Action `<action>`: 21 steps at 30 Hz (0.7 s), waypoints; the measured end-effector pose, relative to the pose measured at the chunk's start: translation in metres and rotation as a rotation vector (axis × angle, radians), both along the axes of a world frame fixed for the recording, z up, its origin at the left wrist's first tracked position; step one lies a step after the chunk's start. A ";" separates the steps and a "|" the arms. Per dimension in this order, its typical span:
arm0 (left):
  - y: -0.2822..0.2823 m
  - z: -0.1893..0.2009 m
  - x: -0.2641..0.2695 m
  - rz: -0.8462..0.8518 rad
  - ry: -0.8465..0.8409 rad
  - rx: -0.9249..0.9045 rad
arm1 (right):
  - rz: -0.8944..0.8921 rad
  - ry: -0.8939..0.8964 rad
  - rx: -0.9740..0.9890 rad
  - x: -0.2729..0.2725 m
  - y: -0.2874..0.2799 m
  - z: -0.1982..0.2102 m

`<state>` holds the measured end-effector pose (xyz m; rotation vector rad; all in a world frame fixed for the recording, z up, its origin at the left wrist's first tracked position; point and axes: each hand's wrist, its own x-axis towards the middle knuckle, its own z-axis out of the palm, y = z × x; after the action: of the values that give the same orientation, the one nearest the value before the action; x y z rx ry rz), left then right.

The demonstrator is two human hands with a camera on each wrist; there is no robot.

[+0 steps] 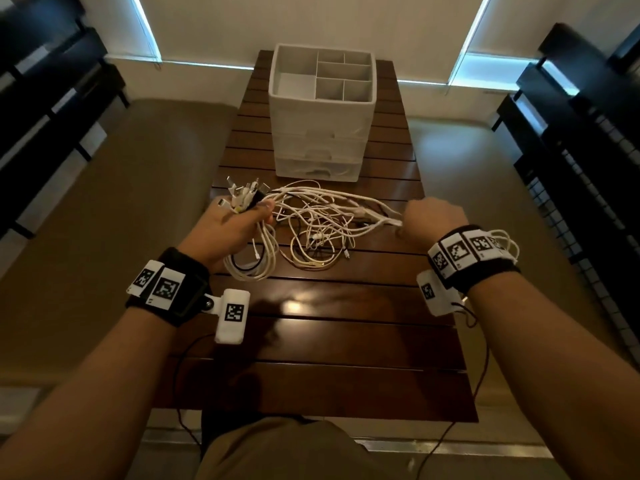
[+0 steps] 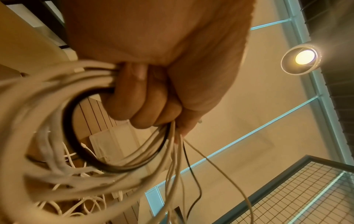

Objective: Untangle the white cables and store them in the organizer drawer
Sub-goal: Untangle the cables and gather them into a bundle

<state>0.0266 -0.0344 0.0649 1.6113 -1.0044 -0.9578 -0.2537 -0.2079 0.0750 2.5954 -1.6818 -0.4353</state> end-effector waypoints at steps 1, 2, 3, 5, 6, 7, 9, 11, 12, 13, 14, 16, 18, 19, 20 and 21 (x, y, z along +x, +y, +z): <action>-0.001 0.000 0.000 0.004 -0.024 0.009 | 0.002 -0.090 -0.045 0.002 -0.002 -0.002; -0.001 0.000 0.000 -0.001 -0.057 0.022 | -0.002 -0.211 -0.045 0.003 -0.004 -0.003; -0.002 -0.002 0.001 -0.013 -0.088 0.037 | -0.009 -0.331 0.002 0.005 -0.006 -0.002; -0.001 -0.007 0.004 -0.050 -0.132 0.085 | 0.008 -0.444 0.163 0.008 -0.006 -0.003; -0.001 -0.010 0.007 -0.061 -0.138 0.110 | 0.039 -0.383 0.236 0.008 -0.003 -0.005; 0.000 -0.014 0.011 -0.062 -0.124 0.134 | 0.056 -0.270 0.284 0.007 -0.001 -0.009; 0.001 -0.016 0.014 -0.067 -0.082 0.164 | 0.002 -0.035 0.293 0.000 0.004 -0.020; 0.001 -0.016 0.013 -0.139 -0.126 0.195 | -0.062 0.096 0.244 -0.010 0.006 -0.031; 0.000 -0.015 0.010 -0.193 -0.188 0.213 | -0.081 0.127 0.224 -0.013 0.008 -0.034; -0.001 -0.015 0.006 -0.245 -0.247 0.236 | -0.084 0.143 0.204 -0.014 0.010 -0.034; -0.002 -0.016 0.003 -0.282 -0.284 0.262 | -0.078 0.148 0.184 -0.013 0.011 -0.034; -0.005 -0.019 -0.001 -0.295 -0.301 0.304 | -0.066 0.148 0.160 -0.011 0.013 -0.032; -0.005 -0.019 -0.001 -0.286 -0.229 0.312 | -0.074 0.173 0.176 -0.011 0.014 -0.030; -0.003 -0.017 -0.001 -0.305 -0.191 0.299 | -0.083 0.194 0.184 -0.013 0.014 -0.029; -0.002 -0.014 -0.002 -0.339 -0.172 0.279 | -0.100 0.210 0.176 -0.016 0.013 -0.026; 0.000 -0.010 -0.003 -0.377 -0.167 0.256 | -0.122 0.210 0.147 -0.019 0.012 -0.023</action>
<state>0.0240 -0.0345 0.0546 1.7690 -1.3796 -1.2617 -0.2726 -0.1954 0.0523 2.4437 -1.8025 -0.8342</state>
